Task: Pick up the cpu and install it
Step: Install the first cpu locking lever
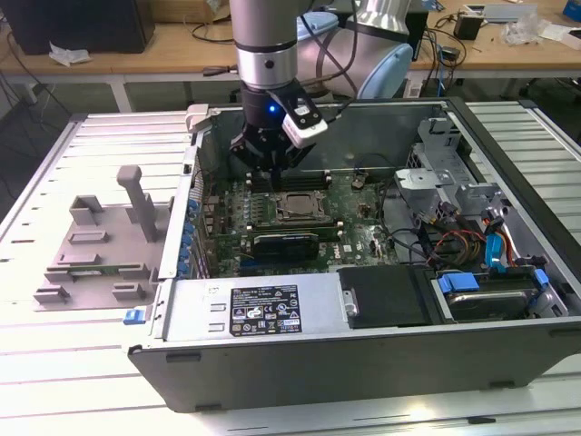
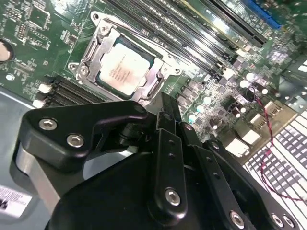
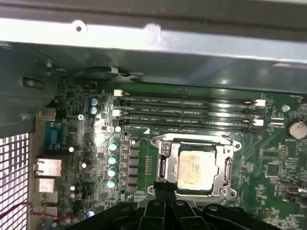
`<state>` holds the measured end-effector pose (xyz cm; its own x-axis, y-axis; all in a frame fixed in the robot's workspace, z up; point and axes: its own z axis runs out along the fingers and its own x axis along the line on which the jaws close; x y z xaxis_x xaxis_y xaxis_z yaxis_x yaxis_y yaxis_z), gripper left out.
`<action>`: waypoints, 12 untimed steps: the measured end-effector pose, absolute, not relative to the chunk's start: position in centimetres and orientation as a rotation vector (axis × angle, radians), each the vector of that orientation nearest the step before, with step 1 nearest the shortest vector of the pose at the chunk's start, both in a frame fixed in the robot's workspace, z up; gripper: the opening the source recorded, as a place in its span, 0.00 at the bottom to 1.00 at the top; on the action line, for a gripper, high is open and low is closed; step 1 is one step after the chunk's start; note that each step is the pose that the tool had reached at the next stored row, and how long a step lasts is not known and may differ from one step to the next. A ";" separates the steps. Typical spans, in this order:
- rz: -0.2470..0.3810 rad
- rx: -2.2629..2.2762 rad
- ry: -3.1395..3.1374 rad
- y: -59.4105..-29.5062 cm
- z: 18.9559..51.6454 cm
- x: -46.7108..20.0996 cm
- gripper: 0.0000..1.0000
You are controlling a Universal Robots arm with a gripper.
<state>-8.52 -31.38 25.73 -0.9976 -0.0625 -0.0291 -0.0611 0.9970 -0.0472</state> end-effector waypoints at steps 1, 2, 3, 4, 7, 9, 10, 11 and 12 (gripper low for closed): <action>-0.072 -0.096 3.109 -31.4 26.0 -8.5 0.11; -0.072 -0.096 3.109 -31.4 26.3 -8.5 0.11; -0.072 -0.096 3.109 -31.4 26.6 -8.5 0.11; -0.072 -0.096 3.109 -31.4 26.9 -8.5 0.11; -0.072 -0.096 3.108 -31.4 27.1 -8.5 0.11; -0.072 -0.096 3.109 -31.4 27.1 -8.7 0.11; -0.071 -0.096 3.108 -31.4 27.1 -8.9 0.11; -0.069 -0.096 3.108 -31.4 27.1 -9.3 0.11; -0.068 -0.096 3.108 -31.4 27.1 -9.5 0.11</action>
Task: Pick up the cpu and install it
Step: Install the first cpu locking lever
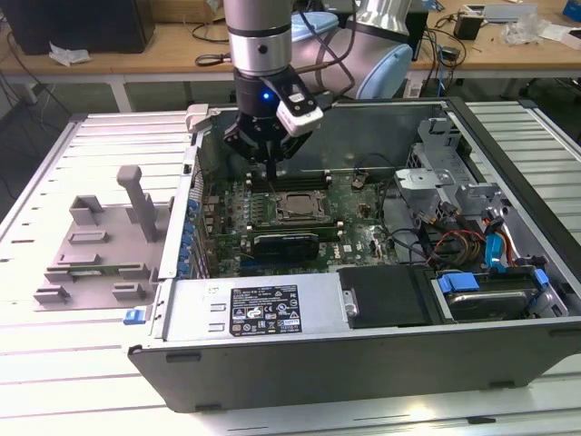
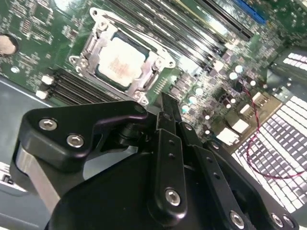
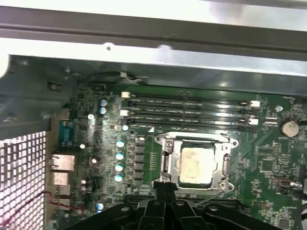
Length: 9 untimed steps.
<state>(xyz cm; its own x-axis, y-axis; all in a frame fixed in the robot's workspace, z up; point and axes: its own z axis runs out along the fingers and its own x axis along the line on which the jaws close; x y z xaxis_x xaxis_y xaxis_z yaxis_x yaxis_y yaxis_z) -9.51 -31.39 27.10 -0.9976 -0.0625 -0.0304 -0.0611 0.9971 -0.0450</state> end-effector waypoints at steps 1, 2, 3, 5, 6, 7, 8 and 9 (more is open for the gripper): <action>-0.068 -0.096 3.107 -31.4 27.1 -9.8 0.11; -0.067 -0.096 3.107 -31.4 27.1 -10.1 0.11; -0.067 -0.096 3.107 -31.4 27.1 -10.3 0.11; -0.062 -0.096 3.106 -31.4 27.0 -11.1 0.11; -0.056 -0.096 3.105 -31.4 27.0 -11.2 0.11; -0.031 -0.096 3.105 -31.4 27.0 -11.4 0.11; 0.006 -0.095 3.104 -31.4 27.0 -11.5 0.11; 0.036 -0.094 3.102 -31.4 27.0 -11.6 0.11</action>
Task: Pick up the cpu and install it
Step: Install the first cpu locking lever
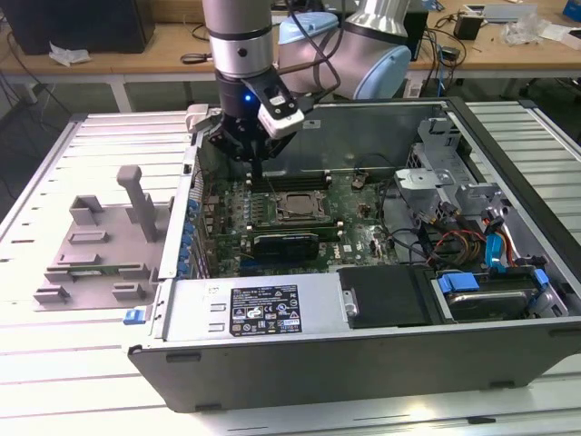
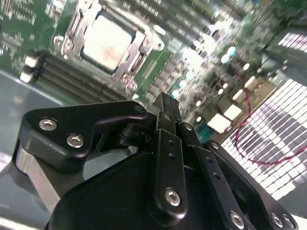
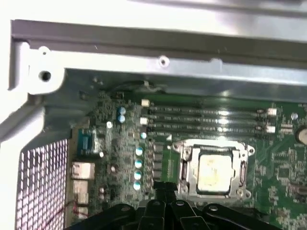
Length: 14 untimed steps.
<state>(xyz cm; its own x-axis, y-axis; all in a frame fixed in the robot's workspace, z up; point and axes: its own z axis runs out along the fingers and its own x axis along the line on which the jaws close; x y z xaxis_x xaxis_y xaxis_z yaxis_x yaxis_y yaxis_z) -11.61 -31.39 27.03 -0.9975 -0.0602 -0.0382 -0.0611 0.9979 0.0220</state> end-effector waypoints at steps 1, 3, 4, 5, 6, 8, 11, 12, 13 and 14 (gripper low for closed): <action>0.063 -0.094 3.101 -31.4 27.0 -11.7 0.11; 0.105 -0.093 3.099 -31.4 27.0 -11.8 0.11; 0.144 -0.092 3.097 -31.4 27.0 -11.9 0.11; 0.183 -0.091 3.094 -31.4 27.0 -12.0 0.11; 0.214 -0.090 3.091 -31.4 27.0 -12.2 0.11; 0.247 -0.090 3.088 -31.4 26.9 -12.3 0.11; 0.293 -0.089 3.083 -31.5 26.7 -12.5 0.11; 0.298 -0.089 3.083 -31.5 26.6 -12.5 0.11; 0.302 -0.089 3.082 -31.5 26.4 -12.5 0.11; 0.307 -0.088 3.082 -31.5 26.3 -12.5 0.11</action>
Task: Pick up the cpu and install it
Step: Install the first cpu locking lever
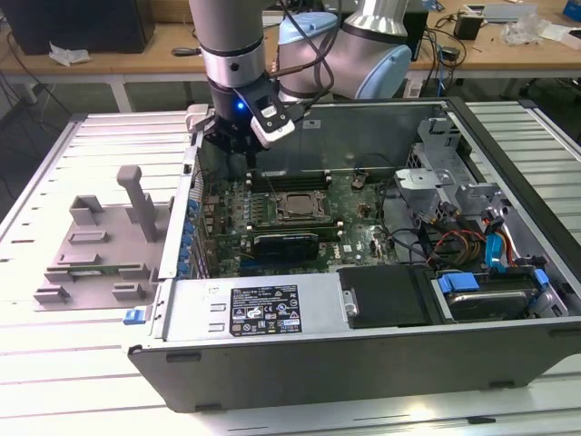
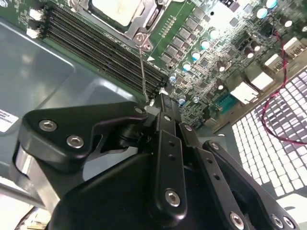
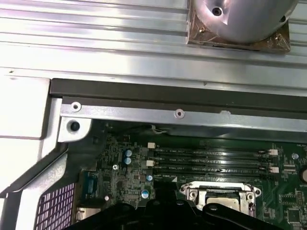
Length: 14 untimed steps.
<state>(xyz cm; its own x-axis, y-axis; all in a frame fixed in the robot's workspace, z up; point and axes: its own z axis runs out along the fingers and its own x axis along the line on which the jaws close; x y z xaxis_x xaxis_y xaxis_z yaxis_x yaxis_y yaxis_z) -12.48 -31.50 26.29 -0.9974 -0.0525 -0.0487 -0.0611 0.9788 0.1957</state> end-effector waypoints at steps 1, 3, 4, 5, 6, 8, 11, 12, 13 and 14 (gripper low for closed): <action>0.310 -0.088 3.081 -31.5 26.2 -12.5 0.11; 0.324 -0.088 3.080 -31.6 25.7 -12.5 0.11; 0.328 -0.088 3.079 -31.6 25.6 -12.4 0.11; 0.329 -0.088 3.079 -31.6 25.5 -12.4 0.11; 0.330 -0.088 3.079 -31.6 25.5 -12.3 0.11; 0.332 -0.088 3.079 -31.6 25.4 -12.1 0.11; 0.332 -0.088 3.079 -31.6 25.3 -11.1 0.11; 0.333 -0.088 3.079 -31.6 25.3 -10.5 0.11; 0.333 -0.088 3.079 -31.6 25.3 -9.6 0.11; 0.333 -0.088 3.080 -31.7 25.3 -9.2 0.11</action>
